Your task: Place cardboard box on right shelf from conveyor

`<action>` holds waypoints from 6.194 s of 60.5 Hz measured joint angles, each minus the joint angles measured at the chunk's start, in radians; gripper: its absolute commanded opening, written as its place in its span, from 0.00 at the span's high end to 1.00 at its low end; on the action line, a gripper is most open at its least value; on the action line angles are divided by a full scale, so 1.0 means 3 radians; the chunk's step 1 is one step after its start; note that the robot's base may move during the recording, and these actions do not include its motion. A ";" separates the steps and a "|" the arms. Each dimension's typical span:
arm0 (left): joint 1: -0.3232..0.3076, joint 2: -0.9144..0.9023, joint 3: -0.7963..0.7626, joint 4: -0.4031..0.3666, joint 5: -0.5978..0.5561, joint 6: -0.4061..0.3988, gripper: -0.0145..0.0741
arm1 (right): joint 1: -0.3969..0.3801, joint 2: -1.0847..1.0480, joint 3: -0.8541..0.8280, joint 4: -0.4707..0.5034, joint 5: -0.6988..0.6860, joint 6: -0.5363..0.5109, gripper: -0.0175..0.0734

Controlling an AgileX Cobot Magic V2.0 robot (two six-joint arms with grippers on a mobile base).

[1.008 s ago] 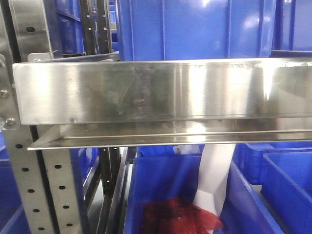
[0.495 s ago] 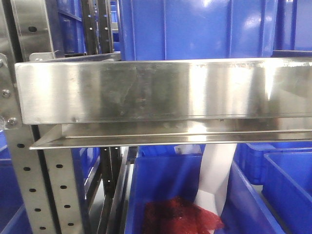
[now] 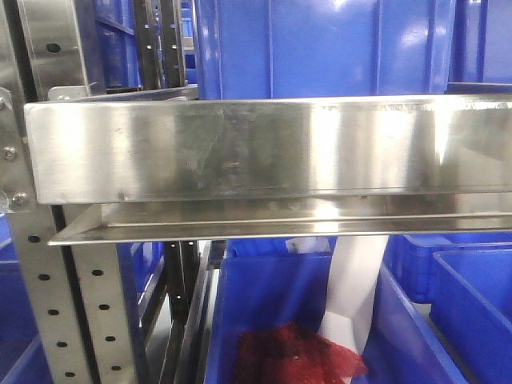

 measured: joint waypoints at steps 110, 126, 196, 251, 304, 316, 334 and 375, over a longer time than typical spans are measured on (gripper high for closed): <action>0.0000 0.0000 0.0000 0.0000 0.0000 0.0000 0.97 | 0.0301 0.4169 -0.1493 0.1334 -0.0483 -0.6248 0.61; 0.0000 0.0000 0.0000 0.0000 0.0000 0.0000 0.97 | 0.0144 0.4358 -0.1500 0.1495 -0.0770 -0.6255 0.60; 0.0000 0.0000 0.0000 0.0000 0.0000 0.0000 0.97 | 0.0128 0.2815 -0.0712 0.1652 -0.0978 -0.3261 0.21; 0.0000 0.0000 0.0000 0.0000 0.0000 0.0000 0.97 | 0.0128 0.1199 0.0599 0.0862 -0.1614 -0.0714 0.75; 0.0000 0.0000 0.0000 0.0000 0.0000 0.0000 0.97 | -0.0784 0.0173 0.1768 0.0771 -0.1808 -0.0720 0.75; 0.0000 0.0000 0.0000 0.0000 0.0000 0.0000 0.97 | -0.0857 -0.0340 0.2380 0.0771 -0.2130 -0.0720 0.75; 0.0000 0.0000 0.0000 0.0000 0.0000 0.0000 0.97 | -0.0857 -0.0521 0.2646 0.0771 -0.2115 -0.0720 0.75; 0.0000 0.0000 0.0000 0.0000 0.0000 0.0000 0.97 | -0.0857 -0.0521 0.2646 0.0768 -0.2090 -0.0720 0.75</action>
